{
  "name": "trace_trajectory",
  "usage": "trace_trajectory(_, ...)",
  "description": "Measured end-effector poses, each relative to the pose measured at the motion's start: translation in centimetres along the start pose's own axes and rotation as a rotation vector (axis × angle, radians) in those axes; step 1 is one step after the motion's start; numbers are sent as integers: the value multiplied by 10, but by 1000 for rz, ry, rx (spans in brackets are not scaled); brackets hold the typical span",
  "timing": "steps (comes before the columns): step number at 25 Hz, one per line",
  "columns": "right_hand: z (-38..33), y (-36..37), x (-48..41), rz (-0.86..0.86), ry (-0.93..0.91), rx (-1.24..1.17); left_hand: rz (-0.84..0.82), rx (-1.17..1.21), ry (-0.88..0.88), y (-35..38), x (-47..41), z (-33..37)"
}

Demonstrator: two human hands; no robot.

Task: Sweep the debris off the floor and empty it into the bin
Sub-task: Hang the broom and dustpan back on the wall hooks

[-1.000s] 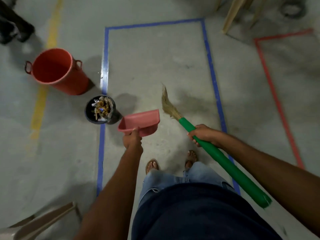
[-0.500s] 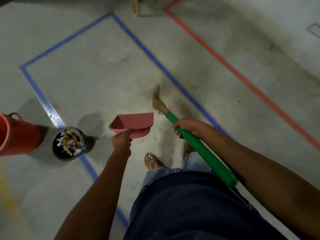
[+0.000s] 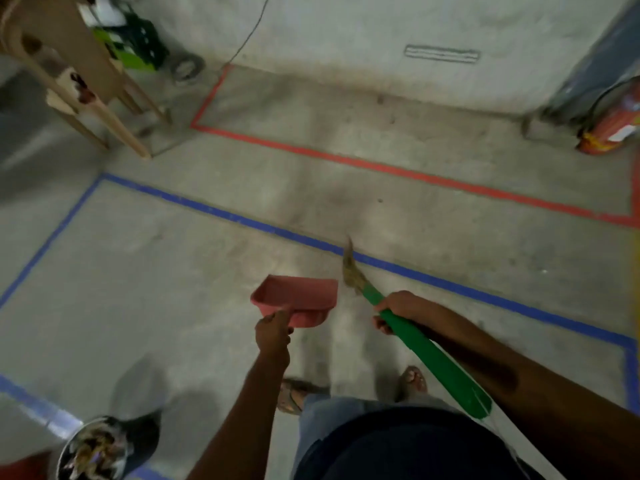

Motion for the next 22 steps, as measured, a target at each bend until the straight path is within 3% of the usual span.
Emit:
trace_trajectory(4,25,-96,42,-8,-64,-175,-104,-116,27,97,31,3)
trace_trajectory(7,41,-142,81,-41,-240,-255,-229,-222,37,155,60,0)
trace_trajectory(11,58,-175,84,146,-128,-227,-314,-340,53,202,75,9)
trace_trajectory(14,69,-192,78,171,-97,-406,-395,-448,176,229,83,36)
trace_trajectory(19,42,-215,76,128,-292,-681,-417,-569,375,269,86,91)
trace_trajectory(22,14,-220,65,89,-310,-787,-397,-658,436,280,74,114)
Point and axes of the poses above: each hand's wrist, its own x-axis away from the middle knuckle, its own y-axis out of the palm, z = x × y, the point moved 5 cm from there along -x, towards the middle knuckle, and after that the axes turned 5 degrees about -z, right-handed, at the moved point
